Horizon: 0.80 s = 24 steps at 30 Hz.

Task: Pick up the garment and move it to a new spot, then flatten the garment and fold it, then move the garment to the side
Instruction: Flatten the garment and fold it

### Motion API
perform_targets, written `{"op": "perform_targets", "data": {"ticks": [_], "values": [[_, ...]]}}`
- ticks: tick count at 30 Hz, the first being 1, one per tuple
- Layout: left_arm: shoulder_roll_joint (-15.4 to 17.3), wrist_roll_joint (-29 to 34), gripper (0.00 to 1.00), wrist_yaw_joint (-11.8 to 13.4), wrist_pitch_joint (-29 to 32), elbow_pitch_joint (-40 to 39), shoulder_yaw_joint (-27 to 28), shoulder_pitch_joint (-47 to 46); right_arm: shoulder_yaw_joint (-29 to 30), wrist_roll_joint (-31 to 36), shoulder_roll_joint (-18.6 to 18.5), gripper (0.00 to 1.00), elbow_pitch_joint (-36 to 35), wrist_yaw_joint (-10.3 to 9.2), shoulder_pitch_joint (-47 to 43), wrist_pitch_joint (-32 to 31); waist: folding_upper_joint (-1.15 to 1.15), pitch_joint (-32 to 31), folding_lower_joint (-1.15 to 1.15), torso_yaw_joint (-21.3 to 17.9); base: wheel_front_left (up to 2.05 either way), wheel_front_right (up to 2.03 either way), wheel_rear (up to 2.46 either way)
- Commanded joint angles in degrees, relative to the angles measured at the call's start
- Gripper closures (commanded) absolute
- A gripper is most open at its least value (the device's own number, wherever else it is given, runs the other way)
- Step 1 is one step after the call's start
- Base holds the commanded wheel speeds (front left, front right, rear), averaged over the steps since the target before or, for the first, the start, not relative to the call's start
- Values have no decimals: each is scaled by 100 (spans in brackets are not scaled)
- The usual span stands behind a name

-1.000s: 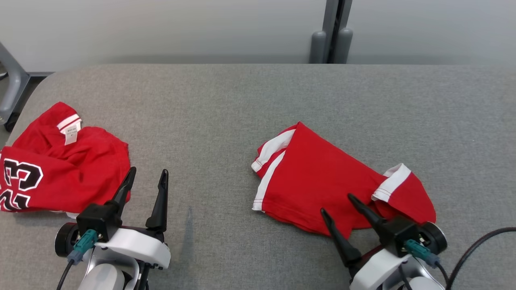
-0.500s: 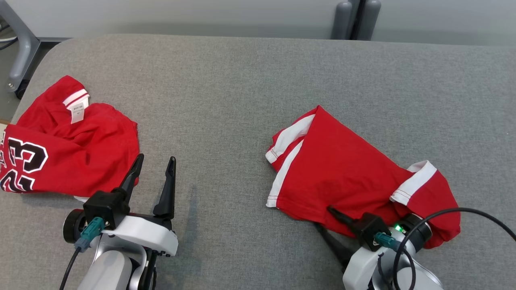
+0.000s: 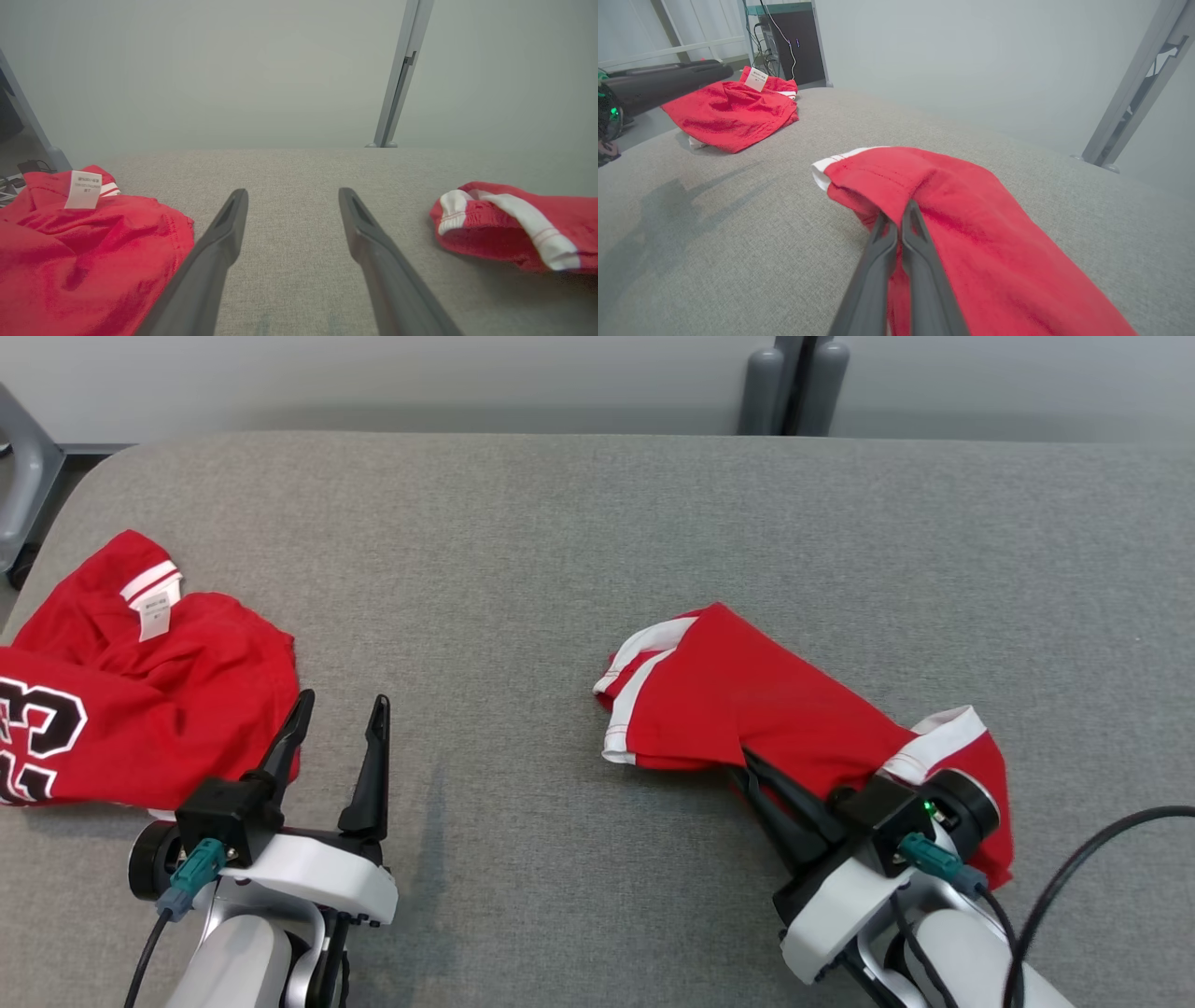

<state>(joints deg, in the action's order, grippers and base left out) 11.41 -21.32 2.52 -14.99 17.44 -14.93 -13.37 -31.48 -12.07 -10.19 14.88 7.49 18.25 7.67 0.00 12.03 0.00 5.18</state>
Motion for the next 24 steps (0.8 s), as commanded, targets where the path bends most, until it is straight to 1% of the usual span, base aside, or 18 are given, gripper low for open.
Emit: {"op": "perform_targets", "data": {"ticks": [1, 6, 9, 12, 15, 17, 24], "values": [[14, 22, 0, -9, -20, 9, 42, 9, 81, -41, 3, 100, -150, 1, 38, 77, 0, -35, 0, -68, 0, 0, 0], [50, 65, 0, -5, -21, -6, 86, 81, 381, -139, 114, 100, -794, 1, -63, 127, 0, -86, 0, -225, 0, 0, 0], [80, 68, 0, -14, -21, -16, 101, 83, 680, -275, 215, 100, -1142, 1, -184, 119, 0, -77, 0, -309, 0, 0, 0], [84, 81, 0, 4, -20, -28, 83, 53, 1030, -420, 318, 100, -1316, 1, -372, 11, 0, -47, 0, -377, 0, 0, 0], [106, 77, 0, -9, -15, -27, 82, 10, 1398, -465, 371, 100, -1278, 1, -564, -32, 0, -12, 0, -426, 0, 0, 0], [108, 79, 0, -11, -15, -25, 75, -3, 1515, -482, 384, 100, -1219, 1, -636, -38, 0, -2, 0, -439, 0, 0, 0], [132, 90, 0, 18, -15, -49, 42, -57, 2253, -634, 532, 100, -474, 1, -884, 144, 0, 67, 0, -512, 0, 0, 0]]}}
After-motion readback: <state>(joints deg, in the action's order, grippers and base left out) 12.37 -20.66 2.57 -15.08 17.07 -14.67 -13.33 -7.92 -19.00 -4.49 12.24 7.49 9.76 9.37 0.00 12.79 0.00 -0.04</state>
